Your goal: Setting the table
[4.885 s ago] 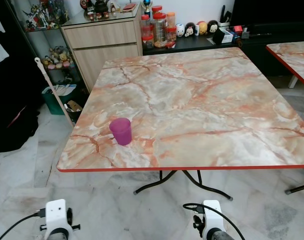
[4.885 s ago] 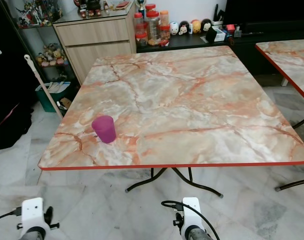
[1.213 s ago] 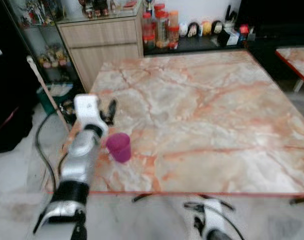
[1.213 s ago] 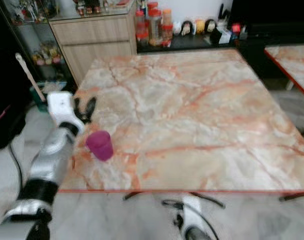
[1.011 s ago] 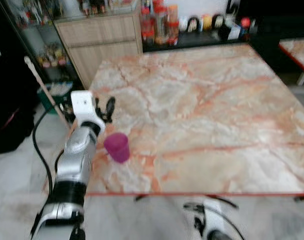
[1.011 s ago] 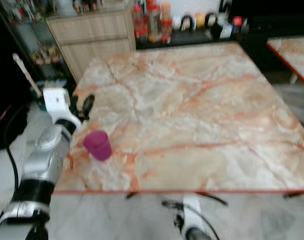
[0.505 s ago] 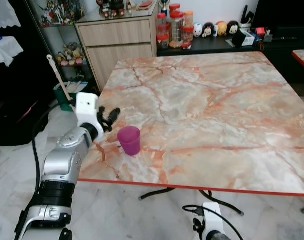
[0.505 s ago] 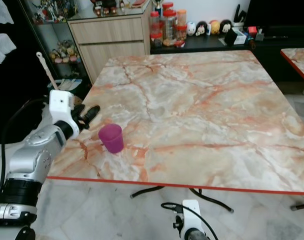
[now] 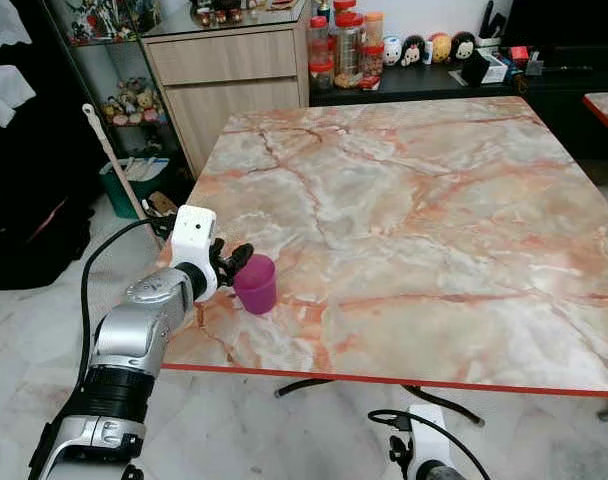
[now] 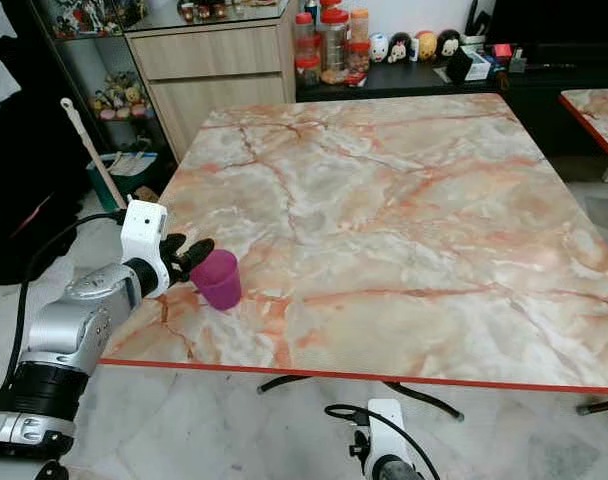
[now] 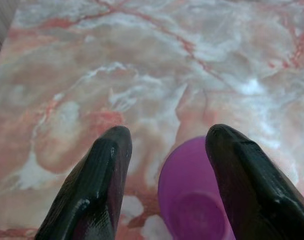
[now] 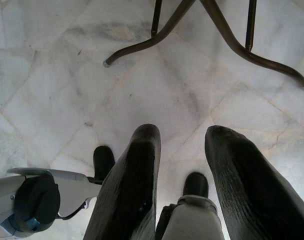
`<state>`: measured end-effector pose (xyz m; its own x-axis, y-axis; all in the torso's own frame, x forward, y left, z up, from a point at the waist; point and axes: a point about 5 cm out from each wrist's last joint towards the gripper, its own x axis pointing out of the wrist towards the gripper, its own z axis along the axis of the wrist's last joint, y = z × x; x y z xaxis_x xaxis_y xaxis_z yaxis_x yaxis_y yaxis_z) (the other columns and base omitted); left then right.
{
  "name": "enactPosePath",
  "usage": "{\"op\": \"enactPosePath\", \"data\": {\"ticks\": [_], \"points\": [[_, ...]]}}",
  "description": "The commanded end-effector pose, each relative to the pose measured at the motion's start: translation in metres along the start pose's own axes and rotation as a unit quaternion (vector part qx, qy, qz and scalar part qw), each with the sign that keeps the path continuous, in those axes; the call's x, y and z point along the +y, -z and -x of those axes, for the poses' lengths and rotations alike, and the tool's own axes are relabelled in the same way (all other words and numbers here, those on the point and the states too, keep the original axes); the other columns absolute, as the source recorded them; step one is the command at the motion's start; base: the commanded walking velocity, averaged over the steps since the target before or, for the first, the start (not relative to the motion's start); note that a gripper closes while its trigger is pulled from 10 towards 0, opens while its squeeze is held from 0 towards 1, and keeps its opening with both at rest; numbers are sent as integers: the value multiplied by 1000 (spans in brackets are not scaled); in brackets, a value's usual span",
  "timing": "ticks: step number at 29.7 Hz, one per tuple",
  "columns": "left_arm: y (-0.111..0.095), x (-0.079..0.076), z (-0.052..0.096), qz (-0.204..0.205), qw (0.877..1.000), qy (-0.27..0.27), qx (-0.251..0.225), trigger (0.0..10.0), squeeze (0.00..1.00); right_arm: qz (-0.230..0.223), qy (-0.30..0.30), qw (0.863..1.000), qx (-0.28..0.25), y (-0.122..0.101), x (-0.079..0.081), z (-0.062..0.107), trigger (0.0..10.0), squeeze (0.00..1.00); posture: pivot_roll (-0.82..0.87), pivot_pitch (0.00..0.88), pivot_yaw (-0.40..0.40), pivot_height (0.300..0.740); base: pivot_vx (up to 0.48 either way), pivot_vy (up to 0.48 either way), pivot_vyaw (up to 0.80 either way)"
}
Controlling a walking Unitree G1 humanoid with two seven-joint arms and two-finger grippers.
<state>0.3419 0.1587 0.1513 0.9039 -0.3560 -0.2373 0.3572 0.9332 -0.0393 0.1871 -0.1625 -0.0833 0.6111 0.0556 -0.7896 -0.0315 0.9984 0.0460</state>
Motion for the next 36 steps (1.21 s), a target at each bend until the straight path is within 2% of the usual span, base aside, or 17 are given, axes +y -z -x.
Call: {"op": "enactPosePath", "data": {"ticks": [1, 20, 36], "points": [[8, 5, 2, -6, 1000, -9, 23, 10000, 0, 3, -6, 1000, 6, 2, 4, 0, 10000, 0, -119, 0, 106, 740, 0, 0, 0], [9, 7, 2, -27, 999, -2, 38, 10000, 0, 1, -6, 1000, 7, 3, 3, 0, 10000, 0, -115, 0, 104, 740, 0, 0, 0], [13, -2, -3, -35, 998, 12, 52, 10000, 0, -2, 1, 1000, 3, 2, 1, 0, 10000, 0, -124, 0, 107, 740, 0, 0, 0]]}}
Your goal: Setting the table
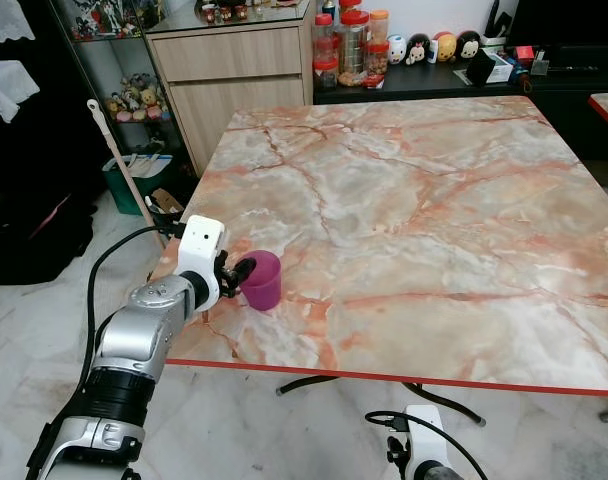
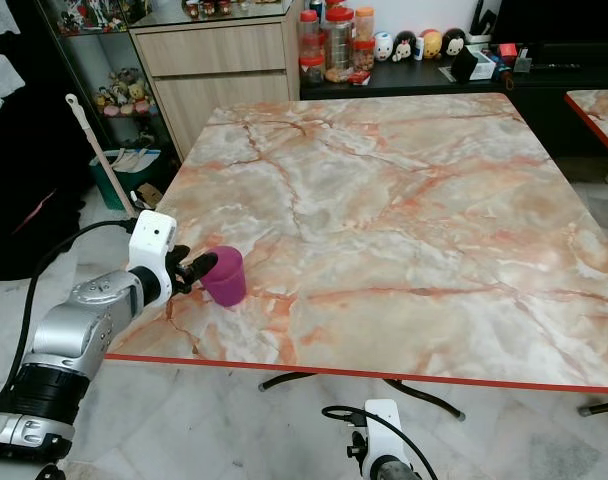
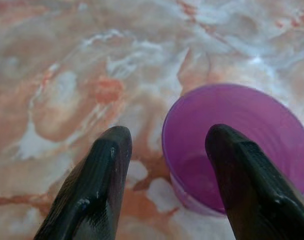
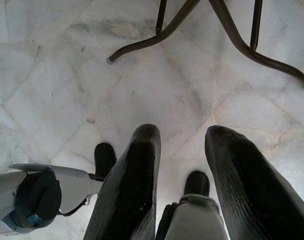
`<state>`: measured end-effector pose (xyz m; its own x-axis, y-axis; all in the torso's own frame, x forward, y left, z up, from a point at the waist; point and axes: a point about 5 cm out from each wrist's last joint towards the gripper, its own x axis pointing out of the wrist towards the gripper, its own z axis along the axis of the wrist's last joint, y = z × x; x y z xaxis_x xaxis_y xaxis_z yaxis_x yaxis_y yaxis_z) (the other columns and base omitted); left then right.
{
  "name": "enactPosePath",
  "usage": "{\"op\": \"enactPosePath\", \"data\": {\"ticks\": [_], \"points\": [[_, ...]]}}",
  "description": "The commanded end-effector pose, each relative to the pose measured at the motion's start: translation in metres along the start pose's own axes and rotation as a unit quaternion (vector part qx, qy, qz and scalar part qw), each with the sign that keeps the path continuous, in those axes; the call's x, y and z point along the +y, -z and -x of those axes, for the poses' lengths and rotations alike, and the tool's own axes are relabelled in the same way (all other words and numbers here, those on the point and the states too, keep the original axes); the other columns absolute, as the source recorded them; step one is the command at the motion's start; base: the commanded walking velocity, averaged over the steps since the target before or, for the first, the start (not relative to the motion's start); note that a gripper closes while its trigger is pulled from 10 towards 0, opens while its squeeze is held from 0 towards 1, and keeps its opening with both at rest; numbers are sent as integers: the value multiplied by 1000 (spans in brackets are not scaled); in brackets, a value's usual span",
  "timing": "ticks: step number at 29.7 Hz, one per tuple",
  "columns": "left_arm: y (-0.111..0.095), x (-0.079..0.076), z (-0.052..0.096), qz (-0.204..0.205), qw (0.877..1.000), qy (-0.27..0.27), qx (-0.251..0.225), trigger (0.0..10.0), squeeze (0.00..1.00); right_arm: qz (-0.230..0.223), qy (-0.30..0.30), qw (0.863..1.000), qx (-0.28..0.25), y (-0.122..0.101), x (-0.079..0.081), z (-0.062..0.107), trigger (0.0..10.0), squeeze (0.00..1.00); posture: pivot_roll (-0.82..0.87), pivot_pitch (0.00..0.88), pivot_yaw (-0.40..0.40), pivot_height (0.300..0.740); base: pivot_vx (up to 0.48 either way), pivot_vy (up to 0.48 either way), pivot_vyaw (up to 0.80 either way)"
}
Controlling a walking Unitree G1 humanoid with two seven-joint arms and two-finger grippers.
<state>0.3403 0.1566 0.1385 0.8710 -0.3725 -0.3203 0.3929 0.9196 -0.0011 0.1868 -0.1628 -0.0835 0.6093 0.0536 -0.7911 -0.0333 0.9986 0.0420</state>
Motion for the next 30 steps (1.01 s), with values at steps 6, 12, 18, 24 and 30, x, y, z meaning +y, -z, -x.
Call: {"op": "enactPosePath", "data": {"ticks": [6, 12, 18, 24, 30], "points": [[2, -3, -2, -13, 1000, 4, 15, 10000, 0, -6, 0, 1000, 2, 2, 2, 0, 10000, 0, -124, 0, 108, 740, 0, 0, 0], [2, -2, -3, -14, 1000, 4, 15, 431, 0, -5, -1, 1000, 1, 1, 2, 0, 10000, 0, -122, 0, 108, 740, 0, 0, 0], [3, -2, -3, -14, 1000, 5, 15, 0, 0, -5, -1, 1000, 0, 0, 3, 0, 10000, 0, -123, 0, 108, 740, 0, 0, 0], [3, -2, -2, -13, 1000, 5, 15, 0, 0, -5, -1, 1000, 1, 1, 3, 0, 10000, 0, -123, 0, 108, 740, 0, 0, 0], [2, -3, -2, -15, 1000, 8, 15, 0, 0, -6, -2, 1000, 1, 1, 3, 0, 10000, 0, -121, 0, 110, 740, 0, 0, 0]]}}
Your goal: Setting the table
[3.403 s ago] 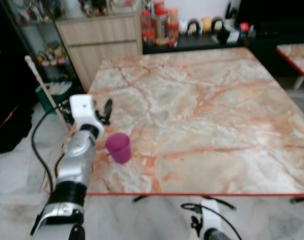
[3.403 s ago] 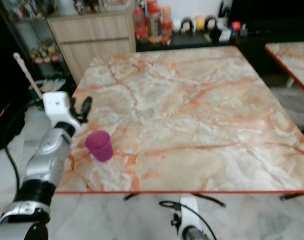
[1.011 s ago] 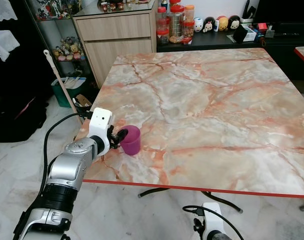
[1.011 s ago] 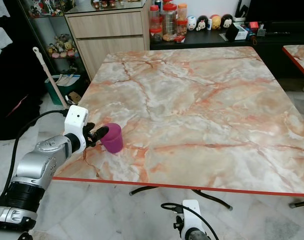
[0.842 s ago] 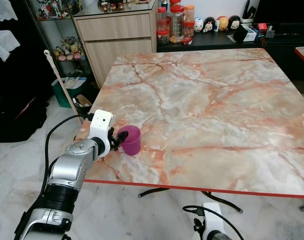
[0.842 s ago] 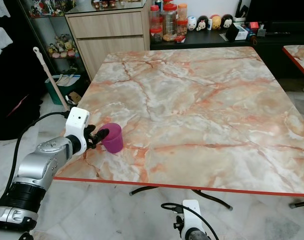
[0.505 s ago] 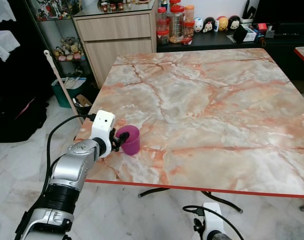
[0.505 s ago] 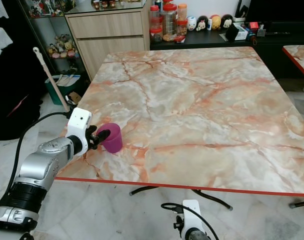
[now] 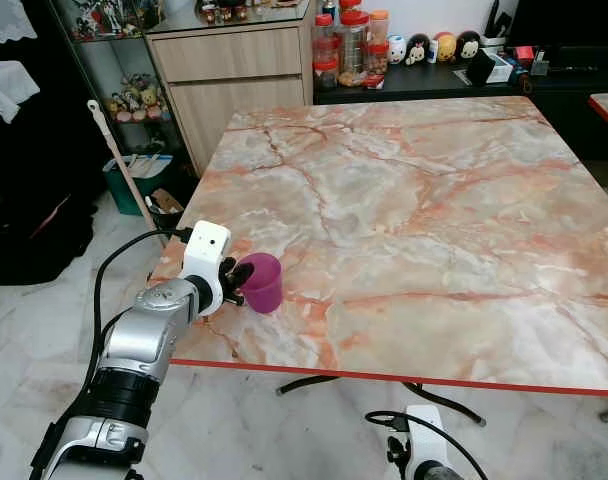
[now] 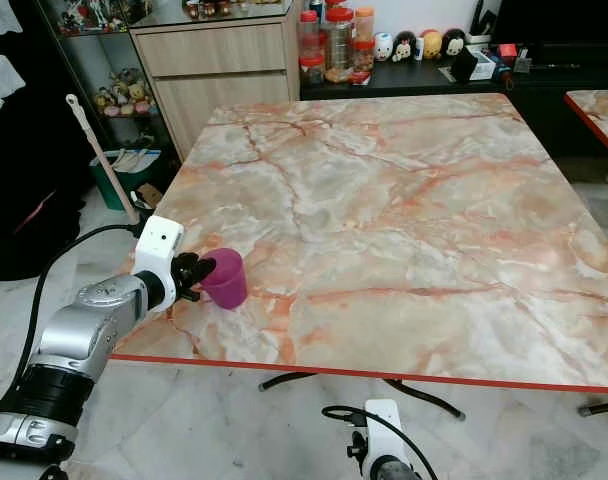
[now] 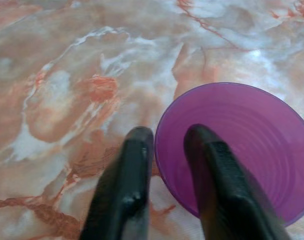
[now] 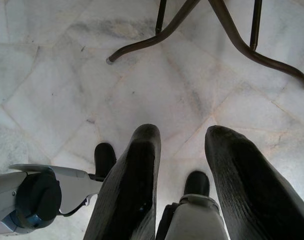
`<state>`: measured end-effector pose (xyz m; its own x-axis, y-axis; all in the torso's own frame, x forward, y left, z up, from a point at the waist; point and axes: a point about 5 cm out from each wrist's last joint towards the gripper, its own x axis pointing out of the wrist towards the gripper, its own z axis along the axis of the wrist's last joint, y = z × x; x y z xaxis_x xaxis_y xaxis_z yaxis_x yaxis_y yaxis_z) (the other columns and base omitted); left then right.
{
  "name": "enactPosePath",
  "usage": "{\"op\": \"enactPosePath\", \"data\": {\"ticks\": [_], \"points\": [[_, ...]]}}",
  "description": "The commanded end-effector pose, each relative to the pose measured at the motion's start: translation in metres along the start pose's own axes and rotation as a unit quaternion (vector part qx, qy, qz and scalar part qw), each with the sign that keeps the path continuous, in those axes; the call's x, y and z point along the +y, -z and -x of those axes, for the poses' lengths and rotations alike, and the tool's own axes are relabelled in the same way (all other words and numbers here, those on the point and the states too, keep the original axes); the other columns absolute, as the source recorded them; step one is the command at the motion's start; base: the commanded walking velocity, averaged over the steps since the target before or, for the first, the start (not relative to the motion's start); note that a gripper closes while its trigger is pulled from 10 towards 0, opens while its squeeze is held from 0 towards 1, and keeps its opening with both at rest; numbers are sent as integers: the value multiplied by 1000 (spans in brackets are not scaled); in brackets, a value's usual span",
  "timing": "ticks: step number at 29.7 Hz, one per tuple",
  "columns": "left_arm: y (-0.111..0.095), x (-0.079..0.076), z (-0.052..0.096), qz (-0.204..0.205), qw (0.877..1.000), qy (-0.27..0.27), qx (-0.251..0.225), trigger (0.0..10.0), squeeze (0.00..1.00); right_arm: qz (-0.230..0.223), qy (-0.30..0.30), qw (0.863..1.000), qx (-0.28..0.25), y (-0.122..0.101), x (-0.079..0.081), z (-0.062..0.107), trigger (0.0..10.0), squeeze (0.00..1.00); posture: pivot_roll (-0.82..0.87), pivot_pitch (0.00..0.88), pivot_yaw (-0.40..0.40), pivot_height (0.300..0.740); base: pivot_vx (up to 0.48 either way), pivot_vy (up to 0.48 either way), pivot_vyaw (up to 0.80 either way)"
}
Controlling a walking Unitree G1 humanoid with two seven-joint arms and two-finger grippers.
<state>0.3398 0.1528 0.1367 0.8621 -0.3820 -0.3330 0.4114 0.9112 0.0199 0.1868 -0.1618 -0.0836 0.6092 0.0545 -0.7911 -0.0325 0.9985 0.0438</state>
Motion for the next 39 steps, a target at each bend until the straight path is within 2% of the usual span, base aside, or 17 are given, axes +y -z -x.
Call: {"op": "enactPosePath", "data": {"ticks": [1, 16, 23, 28, 29, 30, 31, 32, 33, 34, 35, 36, 37, 38, 39], "points": [[0, 1, 0, -2, 1000, 3, 9, 0, 0, -5, -1, 1000, 1, 1, 2, 0, 10000, 0, -121, 0, 110, 740, 0, 0, 0], [3, -5, -1, -15, 999, 29, 19, 0, 0, -4, -2, 1000, 3, 1, 3, 0, 10000, 0, -124, 0, 115, 740, 0, 0, 0], [0, 4, 1, 25, 1000, 2, -7, 0, 0, 0, -3, 1000, 1, -1, 3, -1, 10000, 0, -119, 0, 111, 740, 0, 0, 0], [-15, 29, 8, 86, 989, -79, -87, 0, 0, 0, -3, 1000, 0, -1, 3, -1, 10000, 0, -117, 0, 108, 740, 0, 0, 0], [-18, 33, 9, 98, 986, -91, -101, 0, 0, 0, -3, 1000, 0, -1, 3, -1, 10000, 0, -115, 0, 106, 740, 0, 0, 0], [-28, 45, 15, 100, 976, -135, -139, 0, 0, -1, -3, 1000, 0, -1, 2, -1, 10000, 0, -111, 0, 105, 740, 0, 0, 0], [-30, 54, 19, 101, 969, -165, -151, 706, 0, -1, -2, 1000, 0, -1, 2, -1, 10000, 0, -111, 0, 105, 740, 0, 0, 0], [-31, 59, 22, 102, 965, -185, -156, 706, 0, -1, -2, 1000, 0, -1, 2, -1, 10000, 0, -111, 0, 105, 740, 0, 0, 0], [-34, 73, 31, 97, 954, -224, -173, 6275, 0, -2, -2, 1000, 0, -1, 3, 0, 10000, 0, -110, 0, 105, 740, 0, 0, 0], [-34, 73, 31, 97, 954, -224, -173, 6275, 0, -2, -2, 1000, 0, -1, 3, 0, 10000, 0, -110, 0, 105, 740, 0, 0, 0], [-34, 82, 37, 92, 948, -247, -180, 10000, 0, -3, -2, 1000, 1, 0, 3, 0, 10000, 0, -110, 0, 105, 740, 0, 0, 0], [-33, 86, 40, 85, 946, -258, -179, 10000, 0, -3, -2, 1000, 1, 0, 3, 0, 10000, 0, -112, 0, 106, 740, 0, 0, 0], [-26, 107, 54, 68, 932, -315, -167, 10000, 0, -4, -2, 1000, 2, 1, 3, 0, 10000, 0, -113, 0, 106, 740, 0, 0, 0], [-26, 107, 54, 68, 932, -315, -167, 10000, 0, -4, -2, 1000, 2, 1, 3, 0, 10000, 0, -113, 0, 106, 740, 0, 0, 0], [-22, 117, 62, 58, 924, -343, -161, 10000, 0, -5, -2, 1000, 2, 1, 3, 0, 10000, 0, -113, 0, 106, 740, 0, 0, 0]]}}
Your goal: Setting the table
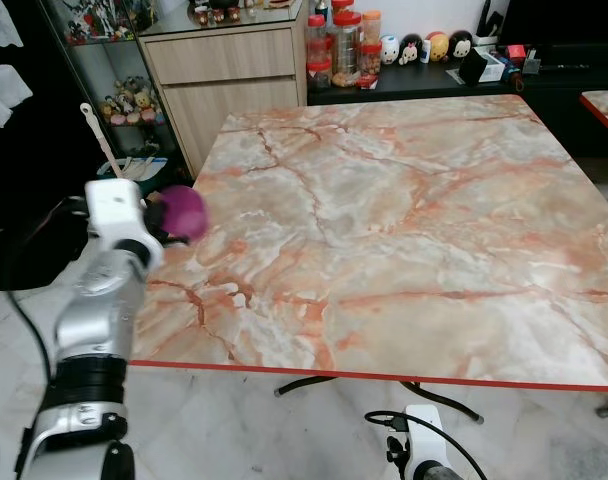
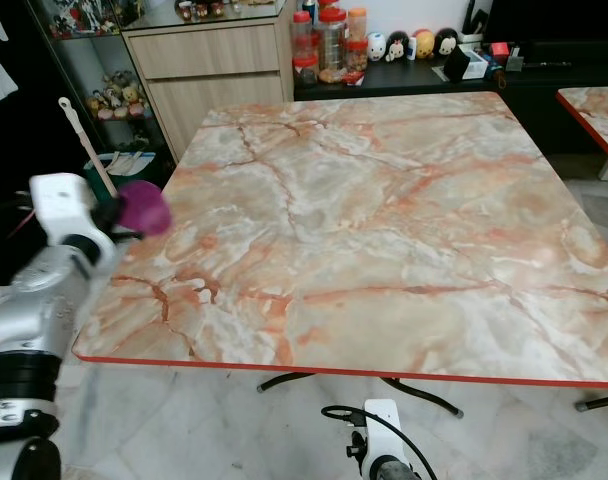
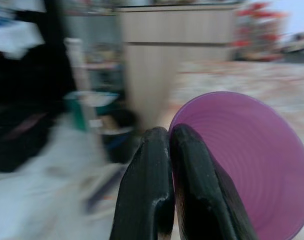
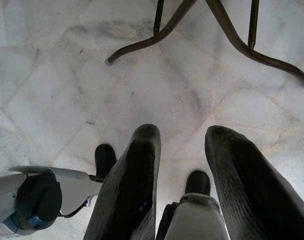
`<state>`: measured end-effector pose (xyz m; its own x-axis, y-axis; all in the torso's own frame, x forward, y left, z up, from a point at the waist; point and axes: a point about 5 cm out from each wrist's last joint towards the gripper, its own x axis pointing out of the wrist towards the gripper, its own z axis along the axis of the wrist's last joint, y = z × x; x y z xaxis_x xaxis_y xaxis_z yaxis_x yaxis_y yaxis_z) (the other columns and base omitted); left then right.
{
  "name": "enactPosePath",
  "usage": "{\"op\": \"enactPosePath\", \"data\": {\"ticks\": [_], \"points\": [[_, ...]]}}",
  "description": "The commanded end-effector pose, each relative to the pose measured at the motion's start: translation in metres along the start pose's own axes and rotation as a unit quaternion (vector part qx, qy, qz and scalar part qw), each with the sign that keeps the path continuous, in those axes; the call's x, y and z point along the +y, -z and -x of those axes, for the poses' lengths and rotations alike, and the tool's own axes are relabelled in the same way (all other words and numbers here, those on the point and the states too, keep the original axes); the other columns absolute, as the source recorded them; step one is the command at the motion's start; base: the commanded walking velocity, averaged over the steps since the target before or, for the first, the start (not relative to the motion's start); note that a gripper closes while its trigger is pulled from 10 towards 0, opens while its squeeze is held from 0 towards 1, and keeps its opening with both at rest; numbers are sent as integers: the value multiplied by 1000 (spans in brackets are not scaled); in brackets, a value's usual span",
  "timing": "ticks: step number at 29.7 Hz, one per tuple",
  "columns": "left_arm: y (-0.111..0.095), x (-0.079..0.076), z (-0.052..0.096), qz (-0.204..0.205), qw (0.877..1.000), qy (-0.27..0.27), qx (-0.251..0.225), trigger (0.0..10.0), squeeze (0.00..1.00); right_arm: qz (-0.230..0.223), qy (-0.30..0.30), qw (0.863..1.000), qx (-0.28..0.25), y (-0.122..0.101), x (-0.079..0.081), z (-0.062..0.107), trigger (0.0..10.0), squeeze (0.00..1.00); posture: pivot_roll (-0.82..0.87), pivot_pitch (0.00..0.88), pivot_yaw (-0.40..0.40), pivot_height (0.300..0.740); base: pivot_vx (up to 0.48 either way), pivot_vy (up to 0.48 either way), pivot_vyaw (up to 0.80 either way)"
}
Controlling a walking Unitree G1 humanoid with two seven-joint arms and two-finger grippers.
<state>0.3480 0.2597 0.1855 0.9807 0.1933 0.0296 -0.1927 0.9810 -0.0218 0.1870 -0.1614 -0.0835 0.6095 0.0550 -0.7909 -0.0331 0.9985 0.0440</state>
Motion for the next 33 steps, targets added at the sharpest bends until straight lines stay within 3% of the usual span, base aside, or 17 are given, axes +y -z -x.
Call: {"op": "enactPosePath", "data": {"ticks": [1, 4, 7, 8, 11, 13, 15, 17, 19, 20, 21, 26, 31, 33], "points": [[5, 21, 3, -20, 999, -46, 6, 10000, 0, -5, -1, 1000, 2, 2, 2, 0, 10000, 0, -113, 0, 106, 740, 0, 0, 0], [17, 66, 12, -87, 988, -128, 24, 10000, 0, -6, 0, 1000, 4, 3, 1, 0, 10000, 0, -111, 0, 106, 740, 0, 0, 0], [32, 94, 24, -132, 974, -176, 50, 10000, 0, -7, 1, 1000, 4, 3, 1, 1, 10000, 0, -112, 0, 108, 740, 0, 0, 0], [32, 94, 24, -132, 974, -176, 50, 10000, 0, -7, 1, 1000, 4, 3, 1, 1, 10000, 0, -112, 0, 108, 740, 0, 0, 0], [52, 120, 43, -219, 944, -232, 82, 10000, 0, -10, 3, 1000, 1, 2, 1, 0, 10000, 0, -120, 0, 111, 740, 0, 0, 0], [62, 131, 52, -219, 934, -265, 93, 10000, 0, -11, 3, 1000, 0, 2, 0, 0, 10000, 0, -117, 0, 109, 740, 0, 0, 0], [64, 134, 55, -217, 932, -273, 95, 10000, 0, -11, 3, 1000, 0, 2, 0, 0, 10000, 0, -117, 0, 109, 740, 0, 0, 0], [89, 140, 69, -242, 915, -286, 147, 10000, 0, -9, 3, 1000, 2, 2, 0, 0, 10000, 0, -114, 0, 104, 740, 0, 0, 0], [111, 142, 83, -264, 901, -282, 196, 10000, 0, -8, 3, 1000, 3, 3, 0, 1, 10000, 0, -114, 0, 104, 740, 0, 0, 0], [130, 139, 92, -254, 899, -266, 240, 10000, 0, -8, 3, 1000, 3, 3, 0, 1, 10000, 0, -114, 0, 104, 740, 0, 0, 0], [130, 139, 92, -254, 899, -266, 240, 10000, 0, -8, 3, 1000, 3, 3, 0, 1, 10000, 0, -114, 0, 104, 740, 0, 0, 0], [184, 109, 122, -228, 895, -185, 337, 10000, 0, -7, 5, 1000, 2, 2, -2, 1, 10000, 0, -125, 0, 107, 740, 0, 0, 0], [200, 95, 132, -210, 894, -165, 360, 10000, 0, -6, 5, 1000, 2, 2, -2, 1, 10000, 0, -129, 0, 106, 740, 0, 0, 0], [213, 82, 141, -171, 897, -156, 377, 10000, 0, -5, 4, 1000, 3, 3, -2, 1, 10000, 0, -127, 0, 102, 740, 0, 0, 0]]}}
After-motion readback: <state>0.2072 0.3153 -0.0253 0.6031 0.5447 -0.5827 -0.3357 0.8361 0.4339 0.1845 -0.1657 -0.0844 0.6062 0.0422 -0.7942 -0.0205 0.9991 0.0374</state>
